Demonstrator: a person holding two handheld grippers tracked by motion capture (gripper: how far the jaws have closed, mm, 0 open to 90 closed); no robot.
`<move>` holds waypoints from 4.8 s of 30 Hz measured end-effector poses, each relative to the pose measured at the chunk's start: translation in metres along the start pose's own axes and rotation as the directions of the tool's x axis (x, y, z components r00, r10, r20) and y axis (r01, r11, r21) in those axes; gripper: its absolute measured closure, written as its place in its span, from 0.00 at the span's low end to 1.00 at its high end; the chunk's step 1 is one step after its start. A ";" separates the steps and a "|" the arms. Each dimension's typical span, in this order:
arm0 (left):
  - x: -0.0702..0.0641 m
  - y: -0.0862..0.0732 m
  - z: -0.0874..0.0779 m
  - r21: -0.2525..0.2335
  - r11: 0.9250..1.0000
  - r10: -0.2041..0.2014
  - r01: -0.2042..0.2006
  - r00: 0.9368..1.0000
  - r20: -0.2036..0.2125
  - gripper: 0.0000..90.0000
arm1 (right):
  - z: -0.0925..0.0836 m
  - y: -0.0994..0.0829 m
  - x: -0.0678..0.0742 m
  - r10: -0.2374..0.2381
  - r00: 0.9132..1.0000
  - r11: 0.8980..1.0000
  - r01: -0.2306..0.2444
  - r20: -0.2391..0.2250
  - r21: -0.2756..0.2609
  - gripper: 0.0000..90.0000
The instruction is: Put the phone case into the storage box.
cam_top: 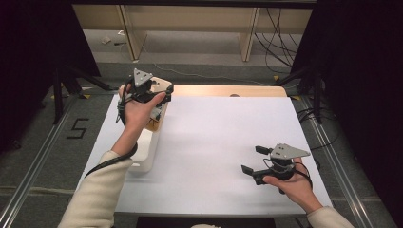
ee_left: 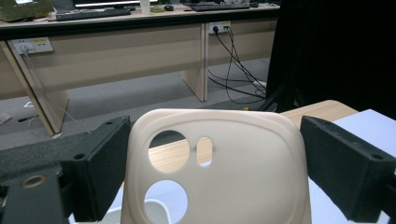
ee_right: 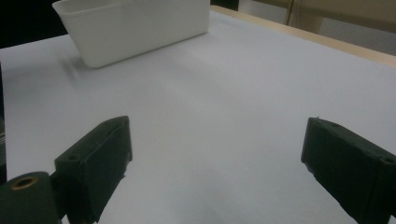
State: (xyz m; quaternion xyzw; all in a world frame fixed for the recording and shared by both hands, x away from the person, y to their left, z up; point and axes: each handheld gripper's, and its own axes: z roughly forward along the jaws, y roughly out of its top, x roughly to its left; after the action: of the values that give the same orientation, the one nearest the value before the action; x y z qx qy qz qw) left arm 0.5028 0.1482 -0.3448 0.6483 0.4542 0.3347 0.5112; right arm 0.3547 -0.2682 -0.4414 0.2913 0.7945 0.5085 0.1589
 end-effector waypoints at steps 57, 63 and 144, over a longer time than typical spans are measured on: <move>0.035 -0.010 -0.005 -0.017 0.998 -0.063 0.061 0.992 -0.107 0.12 | 0.000 0.000 -0.002 0.003 1.000 1.000 -0.003 0.004 -0.004 0.11; 0.037 -0.010 -0.003 -0.019 0.998 -0.068 0.066 0.992 -0.109 0.12 | -0.001 0.000 -0.002 0.003 1.000 1.000 -0.003 0.003 -0.004 0.11; 0.048 -0.005 0.031 0.022 0.993 -0.115 0.118 0.987 -0.115 0.12 | -0.001 0.000 -0.002 0.006 1.000 1.000 -0.006 -0.006 -0.005 0.11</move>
State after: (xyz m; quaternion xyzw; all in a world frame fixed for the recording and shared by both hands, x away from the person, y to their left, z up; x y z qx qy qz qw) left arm 0.5468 0.1825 -0.3585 0.6079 0.5243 0.3339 0.4940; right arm 0.3560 -0.2701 -0.4416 0.2917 0.7928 0.5121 0.1557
